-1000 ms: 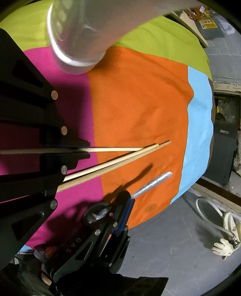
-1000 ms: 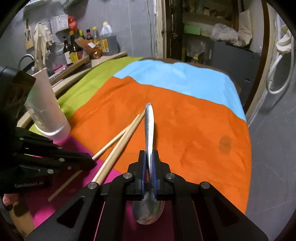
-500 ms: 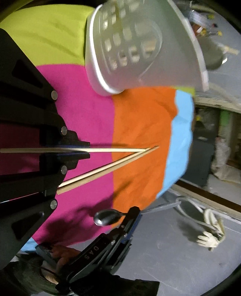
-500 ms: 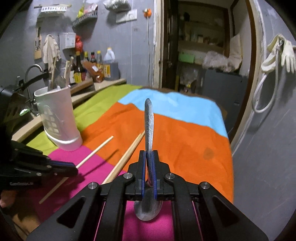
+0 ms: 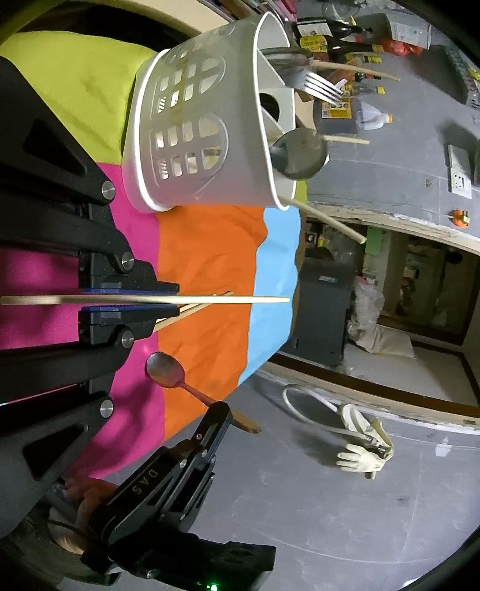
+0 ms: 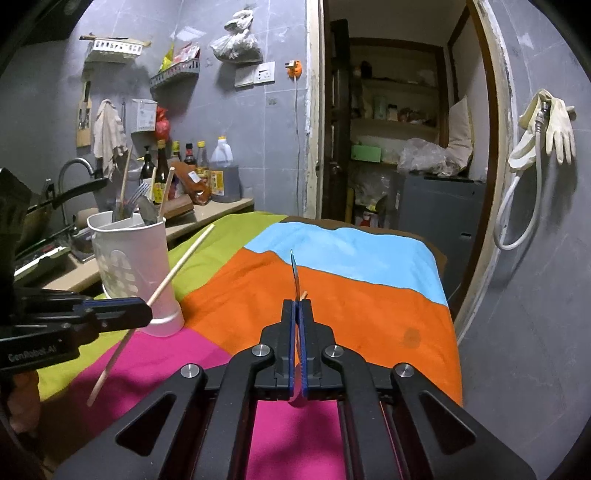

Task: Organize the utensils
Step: 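Lift the chopstick with the left tool while the right carries the spoon over the basket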

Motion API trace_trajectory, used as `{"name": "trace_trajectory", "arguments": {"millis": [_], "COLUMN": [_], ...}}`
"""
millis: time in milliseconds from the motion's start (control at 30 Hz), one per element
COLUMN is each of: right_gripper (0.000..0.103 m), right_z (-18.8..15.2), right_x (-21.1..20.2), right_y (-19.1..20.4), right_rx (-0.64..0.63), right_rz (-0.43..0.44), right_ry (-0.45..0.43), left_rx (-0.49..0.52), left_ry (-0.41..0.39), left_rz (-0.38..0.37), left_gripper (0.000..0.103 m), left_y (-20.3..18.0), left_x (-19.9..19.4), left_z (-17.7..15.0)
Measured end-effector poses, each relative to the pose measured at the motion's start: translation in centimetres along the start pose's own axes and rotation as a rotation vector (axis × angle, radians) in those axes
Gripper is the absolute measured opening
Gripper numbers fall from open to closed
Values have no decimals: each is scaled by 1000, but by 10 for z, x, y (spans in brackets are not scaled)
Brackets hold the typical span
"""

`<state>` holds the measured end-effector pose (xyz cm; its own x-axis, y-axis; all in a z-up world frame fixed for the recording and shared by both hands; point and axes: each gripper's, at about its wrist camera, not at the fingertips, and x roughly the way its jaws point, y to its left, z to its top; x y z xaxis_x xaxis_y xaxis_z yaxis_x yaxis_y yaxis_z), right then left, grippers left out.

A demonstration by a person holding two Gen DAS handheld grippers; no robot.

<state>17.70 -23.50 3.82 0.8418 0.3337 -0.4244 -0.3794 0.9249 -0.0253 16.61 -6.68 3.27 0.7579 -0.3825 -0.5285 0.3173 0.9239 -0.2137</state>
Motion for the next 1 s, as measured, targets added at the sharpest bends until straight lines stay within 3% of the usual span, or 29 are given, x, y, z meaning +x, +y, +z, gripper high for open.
{"name": "trace_trajectory", "arguments": {"millis": [167,567,867,1000], "right_gripper": [0,0,0,0], "right_z": [8,62,111,129], "right_x": [-10,-35,-43,-39], "right_y": [3,33,70,89], "right_rx": [-5,-28,-58,-68], "right_rz": [-14,29,123,172], "right_ry": [-54,-210,-295,-308], "left_rx": [-10,0,-7,-66], "left_ry": [-73,-358,-502,-529], "left_rz": [0,23,96,110], "left_gripper": [2,2,2,2], "left_y": [3,20,75,117], "left_x": [-19,-64,-93,-104], "left_z": [2,37,70,82]}}
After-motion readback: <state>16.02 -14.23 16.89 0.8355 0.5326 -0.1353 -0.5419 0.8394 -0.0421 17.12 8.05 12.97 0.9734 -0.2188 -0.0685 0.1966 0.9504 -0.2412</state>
